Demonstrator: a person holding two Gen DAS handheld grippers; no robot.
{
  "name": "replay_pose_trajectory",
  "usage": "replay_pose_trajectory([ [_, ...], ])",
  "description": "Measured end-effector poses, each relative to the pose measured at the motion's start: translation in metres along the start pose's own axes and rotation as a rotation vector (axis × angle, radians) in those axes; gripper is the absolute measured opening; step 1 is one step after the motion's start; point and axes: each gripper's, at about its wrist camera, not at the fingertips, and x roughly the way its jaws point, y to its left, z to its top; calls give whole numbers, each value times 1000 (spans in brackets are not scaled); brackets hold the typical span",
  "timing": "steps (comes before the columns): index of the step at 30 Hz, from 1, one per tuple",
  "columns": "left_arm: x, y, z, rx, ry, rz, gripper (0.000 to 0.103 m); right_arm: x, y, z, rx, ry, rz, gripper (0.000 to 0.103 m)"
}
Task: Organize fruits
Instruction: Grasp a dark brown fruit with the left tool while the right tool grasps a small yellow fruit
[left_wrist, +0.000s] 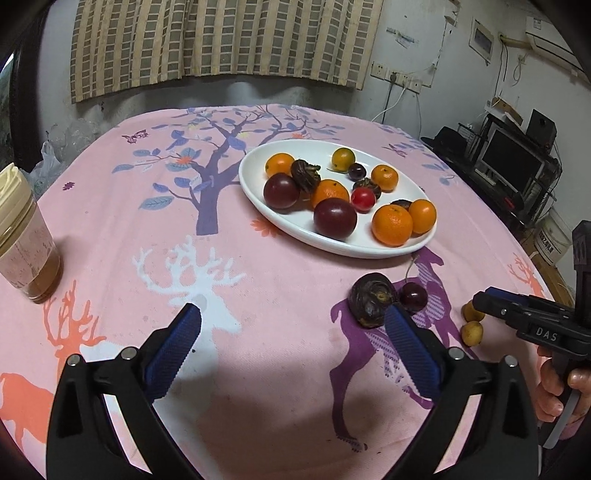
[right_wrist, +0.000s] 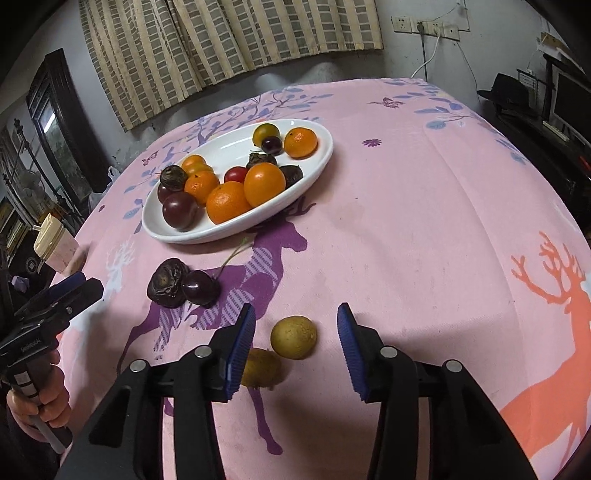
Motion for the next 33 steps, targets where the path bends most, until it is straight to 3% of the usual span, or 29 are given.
replay_pose_trajectory([
  [7,2,-4,-1,12,4,3,98,3,-1,0,0,22,-4,46],
  [17,3,-4,-1,13,15,4,98,9,-4,-1,18,58,4,38],
  [22,4,-4,-1,11,16,3,98,10,-4,-1,24,70,44,28],
  [25,4,-5,-1,18,16,-4,98,9,-6,-1,40,71,62,27],
  [28,4,-15,-3,70,6,-42,98,0,-13,2,96,36,127,27],
  [31,10,-38,-4,200,5,-92,97,-10,-16,5,104,-6,115,27],
  [33,18,-52,-5,285,9,-95,79,-10,-18,5,112,-7,107,27],
])
